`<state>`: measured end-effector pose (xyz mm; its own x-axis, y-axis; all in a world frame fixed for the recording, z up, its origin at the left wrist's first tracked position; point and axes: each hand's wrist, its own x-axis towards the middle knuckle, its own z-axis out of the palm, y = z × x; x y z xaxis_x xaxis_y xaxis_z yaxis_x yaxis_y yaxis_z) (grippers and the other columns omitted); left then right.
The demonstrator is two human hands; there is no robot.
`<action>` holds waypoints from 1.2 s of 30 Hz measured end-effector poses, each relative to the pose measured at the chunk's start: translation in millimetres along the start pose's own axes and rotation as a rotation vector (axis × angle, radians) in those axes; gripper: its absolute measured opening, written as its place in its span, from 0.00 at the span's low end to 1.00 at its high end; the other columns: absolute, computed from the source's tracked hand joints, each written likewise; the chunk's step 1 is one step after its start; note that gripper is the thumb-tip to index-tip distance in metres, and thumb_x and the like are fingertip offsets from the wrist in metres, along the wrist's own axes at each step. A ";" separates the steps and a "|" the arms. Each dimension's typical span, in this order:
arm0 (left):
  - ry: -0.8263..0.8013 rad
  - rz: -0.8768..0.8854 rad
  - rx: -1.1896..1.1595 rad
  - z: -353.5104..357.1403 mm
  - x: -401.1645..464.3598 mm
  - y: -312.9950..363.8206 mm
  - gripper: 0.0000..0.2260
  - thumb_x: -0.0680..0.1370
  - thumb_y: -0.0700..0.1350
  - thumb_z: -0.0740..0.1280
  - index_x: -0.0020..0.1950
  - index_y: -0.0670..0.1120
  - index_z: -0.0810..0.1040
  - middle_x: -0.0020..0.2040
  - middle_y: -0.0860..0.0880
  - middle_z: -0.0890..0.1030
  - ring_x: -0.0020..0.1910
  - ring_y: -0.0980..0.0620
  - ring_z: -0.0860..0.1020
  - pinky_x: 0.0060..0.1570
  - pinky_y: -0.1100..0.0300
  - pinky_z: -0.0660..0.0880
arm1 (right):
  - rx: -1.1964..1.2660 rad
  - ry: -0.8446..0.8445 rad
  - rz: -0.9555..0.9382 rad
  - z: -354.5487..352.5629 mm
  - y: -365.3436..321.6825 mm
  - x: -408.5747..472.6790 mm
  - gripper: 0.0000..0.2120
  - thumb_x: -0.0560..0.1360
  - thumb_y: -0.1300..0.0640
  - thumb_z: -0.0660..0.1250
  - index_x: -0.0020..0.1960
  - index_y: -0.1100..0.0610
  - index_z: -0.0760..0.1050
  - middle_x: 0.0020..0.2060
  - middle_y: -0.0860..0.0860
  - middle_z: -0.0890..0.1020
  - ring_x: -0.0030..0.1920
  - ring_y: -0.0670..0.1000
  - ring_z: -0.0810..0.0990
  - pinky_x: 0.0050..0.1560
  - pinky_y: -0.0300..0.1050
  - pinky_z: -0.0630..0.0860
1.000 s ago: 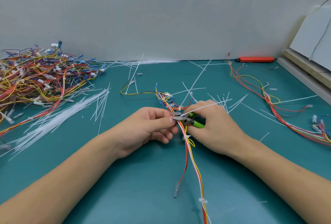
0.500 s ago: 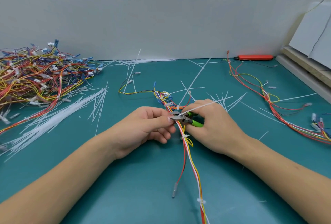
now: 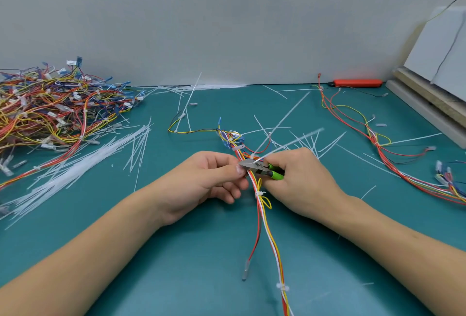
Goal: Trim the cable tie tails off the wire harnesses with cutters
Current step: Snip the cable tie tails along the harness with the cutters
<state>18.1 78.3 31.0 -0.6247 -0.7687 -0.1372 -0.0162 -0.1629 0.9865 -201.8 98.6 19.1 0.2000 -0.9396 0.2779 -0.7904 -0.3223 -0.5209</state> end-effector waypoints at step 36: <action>0.057 -0.023 -0.024 -3.1 4.3 -3.9 0.06 0.77 0.45 0.71 0.47 0.42 0.82 0.42 0.42 0.83 0.35 0.51 0.80 0.36 0.62 0.79 | 0.096 -0.034 -0.058 -3.8 -4.6 1.3 0.14 0.70 0.47 0.63 0.46 0.51 0.84 0.39 0.48 0.83 0.43 0.51 0.78 0.45 0.53 0.76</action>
<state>17.8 73.6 26.2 -0.5792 -0.7984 -0.1649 -0.0104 -0.1950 0.9808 -200.1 99.2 24.9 0.2643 -0.9219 0.2832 -0.7181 -0.3842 -0.5803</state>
